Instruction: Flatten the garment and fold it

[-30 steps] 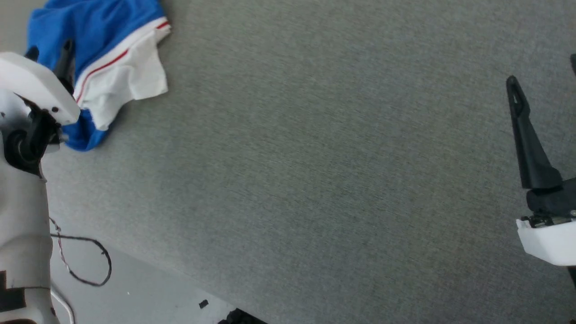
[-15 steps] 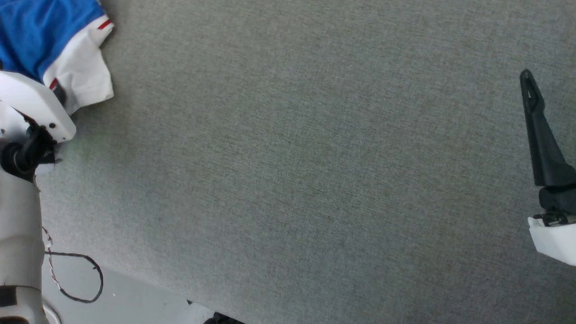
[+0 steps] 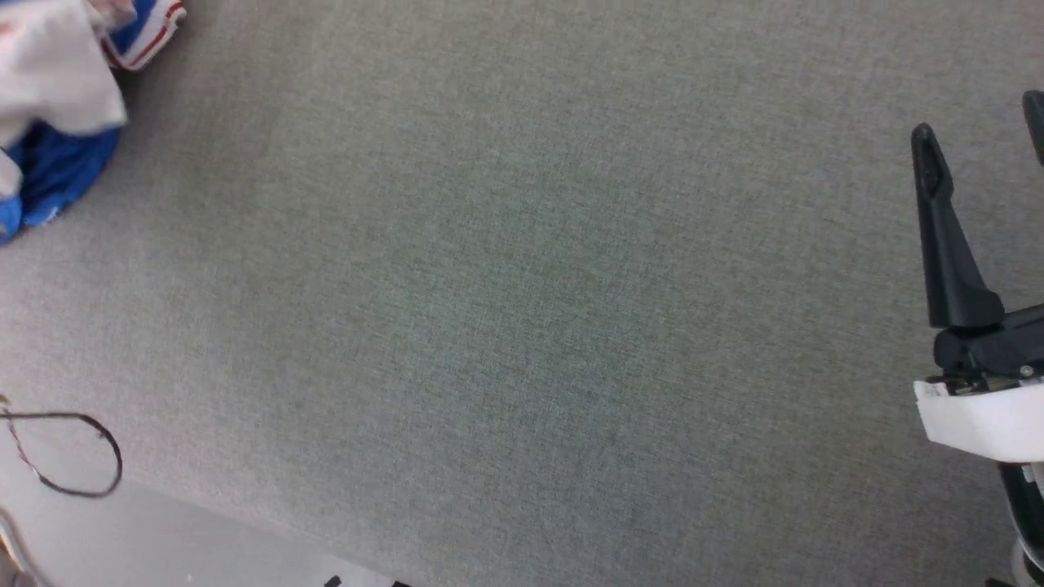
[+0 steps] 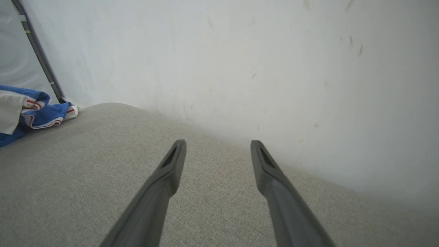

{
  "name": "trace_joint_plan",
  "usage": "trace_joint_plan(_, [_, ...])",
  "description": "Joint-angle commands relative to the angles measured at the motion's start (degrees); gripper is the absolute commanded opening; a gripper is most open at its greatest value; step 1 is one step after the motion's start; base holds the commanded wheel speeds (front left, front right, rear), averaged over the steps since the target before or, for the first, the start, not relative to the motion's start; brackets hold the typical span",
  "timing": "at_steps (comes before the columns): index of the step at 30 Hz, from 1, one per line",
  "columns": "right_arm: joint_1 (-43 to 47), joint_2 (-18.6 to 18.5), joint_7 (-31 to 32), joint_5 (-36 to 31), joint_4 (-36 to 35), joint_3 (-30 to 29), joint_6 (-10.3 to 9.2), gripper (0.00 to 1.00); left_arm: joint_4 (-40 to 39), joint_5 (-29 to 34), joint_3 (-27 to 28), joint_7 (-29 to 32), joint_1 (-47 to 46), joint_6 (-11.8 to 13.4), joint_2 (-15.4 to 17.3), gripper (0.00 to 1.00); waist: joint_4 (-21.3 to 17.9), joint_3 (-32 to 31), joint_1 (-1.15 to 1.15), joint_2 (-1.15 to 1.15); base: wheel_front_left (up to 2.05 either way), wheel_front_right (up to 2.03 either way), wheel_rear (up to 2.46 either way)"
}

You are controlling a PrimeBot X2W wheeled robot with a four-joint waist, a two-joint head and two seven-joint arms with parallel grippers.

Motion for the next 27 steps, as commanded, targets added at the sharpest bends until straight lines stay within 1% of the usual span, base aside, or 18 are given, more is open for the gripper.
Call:
trace_joint_plan(1, [0.2,0.6,-1.1,0.4,0.9,-0.2,-0.11,1.00,-1.4,-0.2,0.3,-0.7,-1.4,0.4,0.6,0.00,-1.5,-3.9,0.00,0.00,0.00,0.00,0.00])
trace_joint_plan(4, [1.2,1.9,-3.0,0.6,2.9,-0.7,-0.11,1.00,-4.1,-0.1,0.5,-1.3,-2.3,0.0,1.9,0.00,-2.3,-7.0,0.00,0.00,0.00,0.00,0.00])
trace_joint_plan(9, [3.0,4.3,-6.0,0.8,5.7,-1.1,-0.11,1.00,-9.5,0.3,-1.0,0.1,-5.0,-1.0,3.2,0.00,-3.9,-12.4,0.00,0.00,0.00,0.00,0.00])
trace_joint_plan(12, [4.4,5.7,-7.6,1.1,7.4,-1.3,-0.11,1.00,-12.9,0.5,-2.5,1.4,-7.5,-1.5,3.0,0.00,-4.5,-15.8,0.00,0.00,0.00,0.00,0.00])
trace_joint_plan(14, [5.4,6.3,-8.6,1.4,8.5,-1.6,-0.11,1.00,-14.7,0.4,-3.4,2.6,-9.4,-1.4,2.5,0.00,-4.9,-18.1,0.00,0.00,0.00,0.00,0.00])
trace_joint_plan(17, [6.9,7.0,-10.2,1.9,10.3,-2.4,-0.11,1.00,-16.7,0.3,-4.8,4.6,-12.5,-1.1,1.4,0.00,-5.3,-21.5,0.00,0.00,0.00,0.00,0.00])
trace_joint_plan(18, [6.9,7.0,-10.2,1.9,10.3,-2.4,-0.11,1.00,-16.7,0.3,-4.8,4.6,-12.5,-1.1,1.4,0.00,-5.3,-21.5,0.00,0.00,0.00,0.00,0.00])
trace_joint_plan(19, [7.5,7.2,-10.6,2.1,10.7,-2.6,-0.11,1.00,-17.4,0.2,-5.2,4.9,-13.6,-0.8,0.7,0.00,-5.5,-22.5,0.00,0.00,0.00,0.00,0.00])
trace_joint_plan(22, [9.0,7.5,-11.7,2.6,11.9,-3.3,-0.11,1.00,-19.0,-0.7,-6.6,6.7,-16.4,-0.3,-1.7,0.00,-6.1,-25.3,0.00,0.00,0.00,0.00,0.00])
trace_joint_plan(27, [10.9,7.6,-13.0,4.4,13.1,-4.4,-0.11,1.00,-21.6,-2.5,-10.0,9.9,-19.4,0.1,-7.0,0.00,-7.7,-28.5,0.00,0.00,0.00,0.00,0.00])
